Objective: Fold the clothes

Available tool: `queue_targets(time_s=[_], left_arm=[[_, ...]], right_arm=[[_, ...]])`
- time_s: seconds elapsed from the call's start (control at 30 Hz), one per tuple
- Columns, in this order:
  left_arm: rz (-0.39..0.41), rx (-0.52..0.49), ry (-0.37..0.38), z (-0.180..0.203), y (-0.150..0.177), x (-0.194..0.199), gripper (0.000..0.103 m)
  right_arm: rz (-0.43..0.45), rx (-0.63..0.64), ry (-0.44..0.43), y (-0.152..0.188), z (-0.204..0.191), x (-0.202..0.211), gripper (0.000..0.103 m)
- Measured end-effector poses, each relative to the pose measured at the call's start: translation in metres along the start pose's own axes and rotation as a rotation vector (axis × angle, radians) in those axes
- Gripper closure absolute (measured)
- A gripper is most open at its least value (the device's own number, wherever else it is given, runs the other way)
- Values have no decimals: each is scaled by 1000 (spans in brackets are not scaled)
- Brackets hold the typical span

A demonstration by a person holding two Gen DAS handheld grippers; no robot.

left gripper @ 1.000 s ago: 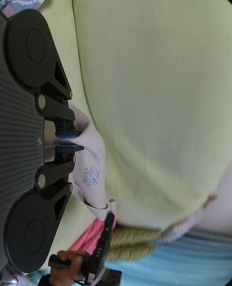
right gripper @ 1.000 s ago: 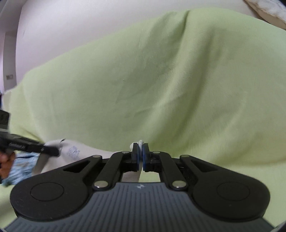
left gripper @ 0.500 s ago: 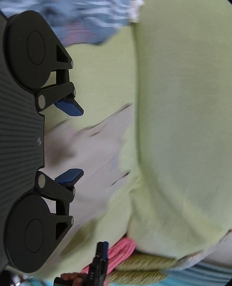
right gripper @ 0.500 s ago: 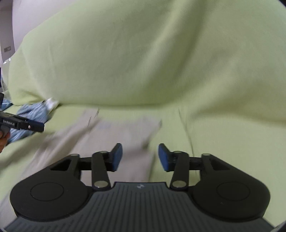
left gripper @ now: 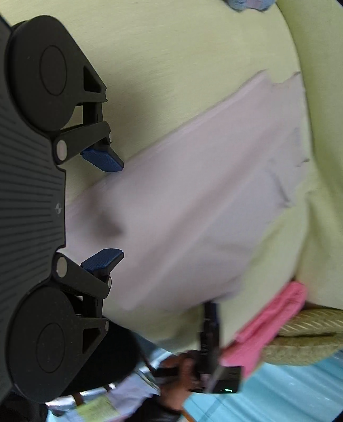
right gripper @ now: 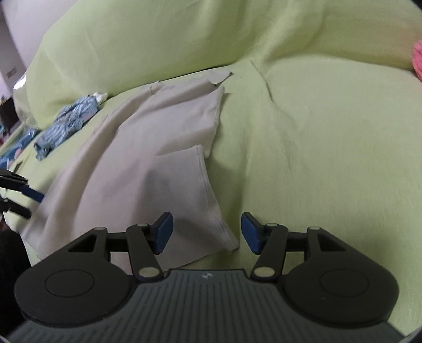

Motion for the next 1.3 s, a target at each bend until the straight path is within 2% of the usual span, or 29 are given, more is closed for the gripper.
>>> queue_targets(time_s=[0.07, 0.13, 0.17, 0.23, 0.47, 0.5, 0.57, 0.6, 0.63, 0.67, 0.8, 0.9, 1.0, 1.13, 1.3], left_arm=[[-9, 13, -20, 4, 7, 0, 42], [-11, 34, -30, 7, 11, 0, 56], [-15, 38, -35, 8, 12, 0, 58], [-26, 50, -31, 12, 16, 0, 69], [-40, 117, -1, 15, 27, -5, 70], [-36, 123, -1, 15, 27, -6, 77], [-29, 126, -6, 14, 29, -7, 100], [-24, 132, 3, 14, 29, -7, 103], [-17, 137, 10, 13, 29, -6, 103], [-8, 137, 15, 13, 29, -4, 103], [38, 118, 15, 9, 29, 22, 103], [65, 102, -14, 0, 33, 51, 103], [66, 92, -54, -9, 42, 70, 103], [20, 107, -56, -22, 60, 63, 103], [-24, 108, -66, -27, 73, 46, 103]], right_arm=[[-6, 32, 11, -1, -2, -2, 50], [-7, 45, 7, 0, -3, -3, 52], [-8, 43, 4, 0, -3, -3, 54], [-10, 36, -3, -1, -3, -4, 60], [-33, 27, -10, -3, 1, -9, 61], [-38, 14, -20, -3, 3, -10, 62], [-47, -13, -41, -3, 7, -11, 70], [-52, -27, -52, -3, 9, -11, 83], [-60, -38, -64, -3, 9, -12, 97], [-68, -49, -76, -3, 7, -12, 99], [-76, -89, -61, -7, -7, 10, 100], [-54, -130, -83, -11, -25, 47, 100], [-75, -120, -54, 1, -40, 76, 100], [-164, -62, 42, 35, -50, 81, 101], [-238, -107, 67, 67, -52, 69, 101]])
Point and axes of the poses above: each gripper's, at about its wrist camera, not at the fingertips, and x roughly against the way its jaws point, z to its right, y to its underside, the point moved 6 cm from there along -x, roughly the way its jaws point, and after that the axes turned 2 degrees about -z, right-handed, at the moved point
